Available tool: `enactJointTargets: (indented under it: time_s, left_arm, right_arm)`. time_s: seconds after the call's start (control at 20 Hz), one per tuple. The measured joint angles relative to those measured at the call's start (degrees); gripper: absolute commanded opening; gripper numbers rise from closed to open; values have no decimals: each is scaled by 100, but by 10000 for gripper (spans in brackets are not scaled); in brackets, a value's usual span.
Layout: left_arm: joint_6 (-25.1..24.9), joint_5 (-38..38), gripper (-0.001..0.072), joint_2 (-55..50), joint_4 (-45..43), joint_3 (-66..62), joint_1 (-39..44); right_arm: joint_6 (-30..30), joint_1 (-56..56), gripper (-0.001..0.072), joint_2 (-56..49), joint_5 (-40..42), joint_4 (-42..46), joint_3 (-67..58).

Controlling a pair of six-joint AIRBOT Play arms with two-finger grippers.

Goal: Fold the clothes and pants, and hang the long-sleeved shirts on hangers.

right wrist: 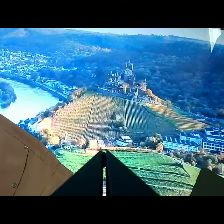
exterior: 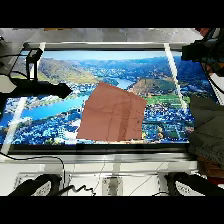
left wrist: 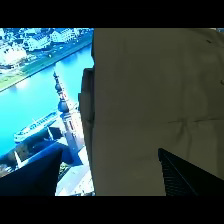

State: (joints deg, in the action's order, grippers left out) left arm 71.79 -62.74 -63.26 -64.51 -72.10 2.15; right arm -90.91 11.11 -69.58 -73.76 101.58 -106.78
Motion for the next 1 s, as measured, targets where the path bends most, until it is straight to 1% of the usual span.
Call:
enactJointTargets:
  time_s: [0.35,0.45,0.55,0.6,0.65,0.7,0.75,0.85,0.9,0.95,1.0]
  left_arm:
    - [24,-96,672,0,11,0,0]
    - [24,-57,540,-7,-295,0,0]
    - [22,-26,534,-39,-828,0,0]
    - [24,-24,452,-70,-1126,0,-2]
    - [24,-24,226,-109,-1353,0,-7]
    - [22,-39,185,-173,-1563,2,-20]
    - [-39,-105,185,-247,-1698,15,-42]
    - [-323,-380,187,-455,-1928,90,-162]
    - [-452,-566,225,-570,-1943,164,-280]
    - [-584,-743,346,-678,-1869,264,-424]
    - [-708,-929,497,-774,-1626,415,-610]
  right_arm:
    - [0,0,19,0,7,-2,0]
    - [0,0,19,2,9,0,0]
    - [0,0,19,0,9,0,0]
    - [0,0,19,0,11,0,0]
    - [0,0,19,0,11,0,0]
    - [-2,0,19,2,15,-2,0]
    - [-2,0,19,0,15,-2,0]
    - [-2,0,19,0,20,0,0]
    - [-2,0,18,0,22,-2,0]
    - [0,0,18,0,28,-2,0]
    - [-2,0,18,0,33,-9,0]
